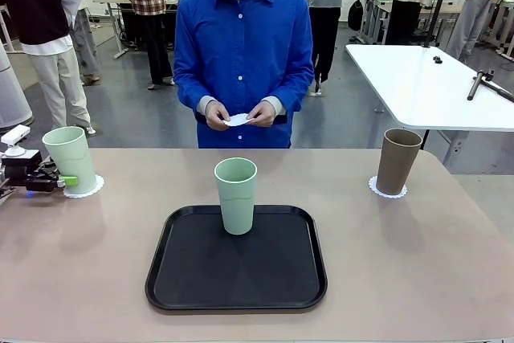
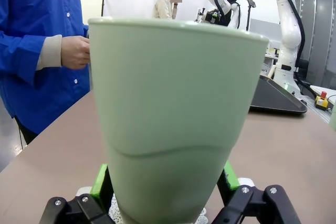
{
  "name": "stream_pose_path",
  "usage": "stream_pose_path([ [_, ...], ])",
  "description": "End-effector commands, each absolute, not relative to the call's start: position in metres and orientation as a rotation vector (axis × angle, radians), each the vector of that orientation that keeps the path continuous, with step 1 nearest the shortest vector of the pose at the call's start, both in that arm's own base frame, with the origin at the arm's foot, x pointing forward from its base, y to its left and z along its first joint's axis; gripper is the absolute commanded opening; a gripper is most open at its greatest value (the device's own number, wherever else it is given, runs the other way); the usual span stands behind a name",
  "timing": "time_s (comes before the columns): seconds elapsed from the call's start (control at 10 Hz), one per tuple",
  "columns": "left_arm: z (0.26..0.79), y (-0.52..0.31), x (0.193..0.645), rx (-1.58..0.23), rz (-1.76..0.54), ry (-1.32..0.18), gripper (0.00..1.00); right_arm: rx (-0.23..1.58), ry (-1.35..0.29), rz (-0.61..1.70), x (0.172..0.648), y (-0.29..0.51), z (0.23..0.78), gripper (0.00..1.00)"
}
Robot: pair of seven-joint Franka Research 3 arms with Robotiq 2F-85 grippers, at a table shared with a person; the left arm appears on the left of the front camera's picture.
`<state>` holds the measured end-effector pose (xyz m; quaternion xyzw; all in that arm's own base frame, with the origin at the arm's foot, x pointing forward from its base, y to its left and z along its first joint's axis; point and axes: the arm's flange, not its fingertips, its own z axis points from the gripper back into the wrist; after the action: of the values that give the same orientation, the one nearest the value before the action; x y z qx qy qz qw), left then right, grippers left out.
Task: Place coasters on the table and set cups on them.
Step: Take one Reusable plastic cup from the Flat Tray and place it on a coaster set by the human.
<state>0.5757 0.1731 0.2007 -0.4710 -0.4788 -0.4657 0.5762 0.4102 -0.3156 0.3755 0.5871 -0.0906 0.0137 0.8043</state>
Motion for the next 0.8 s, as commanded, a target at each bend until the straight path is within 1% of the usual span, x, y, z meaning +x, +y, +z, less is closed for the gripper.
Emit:
stream_pose_path([
  [0.0,0.2016,0.1757,0.5801,-1.112,-1.116,-1.115,1.0,1.25,-0.195,0.026,0.4113,-0.3151,0.3765,1.0],
  [0.4,0.2024,0.1765,0.5823,-1.143,-1.121,-1.075,1.0,1.25,-0.195,0.026,0.4113,-0.3151,0.3765,1.0],
  [0.7,0.2044,0.1771,0.5835,-1.14,-1.123,-1.078,1.0,1.25,-0.195,0.026,0.4113,-0.3151,0.3765,1.0],
])
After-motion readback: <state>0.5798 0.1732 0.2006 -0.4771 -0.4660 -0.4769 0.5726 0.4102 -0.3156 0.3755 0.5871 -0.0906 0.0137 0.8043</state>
